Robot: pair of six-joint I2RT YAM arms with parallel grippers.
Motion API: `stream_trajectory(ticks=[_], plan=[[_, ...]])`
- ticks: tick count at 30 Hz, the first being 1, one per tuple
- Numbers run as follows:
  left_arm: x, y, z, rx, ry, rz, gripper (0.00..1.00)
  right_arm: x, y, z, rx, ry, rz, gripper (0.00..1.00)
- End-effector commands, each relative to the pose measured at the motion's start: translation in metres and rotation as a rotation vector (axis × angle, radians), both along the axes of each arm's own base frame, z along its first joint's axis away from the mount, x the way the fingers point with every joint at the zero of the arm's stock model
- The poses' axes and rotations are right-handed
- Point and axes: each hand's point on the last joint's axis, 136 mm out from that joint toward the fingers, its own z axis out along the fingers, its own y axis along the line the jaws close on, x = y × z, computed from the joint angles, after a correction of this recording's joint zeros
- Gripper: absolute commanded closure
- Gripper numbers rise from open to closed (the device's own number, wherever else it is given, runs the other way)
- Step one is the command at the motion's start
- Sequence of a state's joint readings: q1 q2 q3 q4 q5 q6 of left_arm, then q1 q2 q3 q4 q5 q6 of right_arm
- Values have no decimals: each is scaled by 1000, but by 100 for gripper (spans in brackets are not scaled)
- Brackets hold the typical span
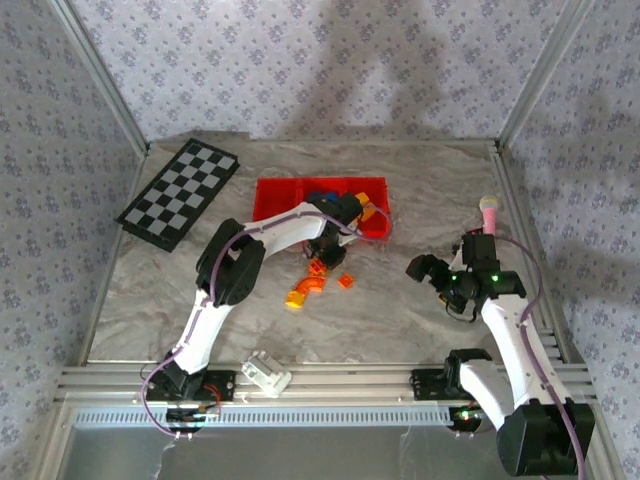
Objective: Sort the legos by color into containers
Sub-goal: Pick up the lego from the center of the table, then place the lego in the container.
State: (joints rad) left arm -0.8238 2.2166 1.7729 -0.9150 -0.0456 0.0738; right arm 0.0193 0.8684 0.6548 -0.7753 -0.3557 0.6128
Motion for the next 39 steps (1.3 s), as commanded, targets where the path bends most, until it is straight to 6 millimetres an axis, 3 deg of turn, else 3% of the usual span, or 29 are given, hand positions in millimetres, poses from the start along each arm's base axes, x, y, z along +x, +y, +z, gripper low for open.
stream_trajectory(ticks=[1, 12, 16, 22, 27, 33, 34, 39], plan=[[-3, 6, 30, -34, -17, 33, 78, -5, 0, -3, 0, 11, 7, 0], [3, 21, 95, -107, -100, 50, 79, -1, -1, -4, -2, 0, 2, 0], [32, 41, 122, -157, -179, 193, 79, -1, -1, -4, -4, 1, 0, 0], [75, 78, 143, -203, -257, 408, 81, -1, -1, -4, -3, -1, 1, 0], [108, 105, 144, -184, -302, 554, 81, -3, 0, -3, 4, 6, 4, 0], [138, 129, 116, -217, -223, 725, 82, -8, 2, 1, 14, 13, 11, 0], [147, 128, 118, -245, -220, 738, 82, -9, 2, 1, 13, 15, 13, 0], [157, 128, 92, -245, -160, 768, 82, -12, 0, 2, 9, 19, 12, 0]])
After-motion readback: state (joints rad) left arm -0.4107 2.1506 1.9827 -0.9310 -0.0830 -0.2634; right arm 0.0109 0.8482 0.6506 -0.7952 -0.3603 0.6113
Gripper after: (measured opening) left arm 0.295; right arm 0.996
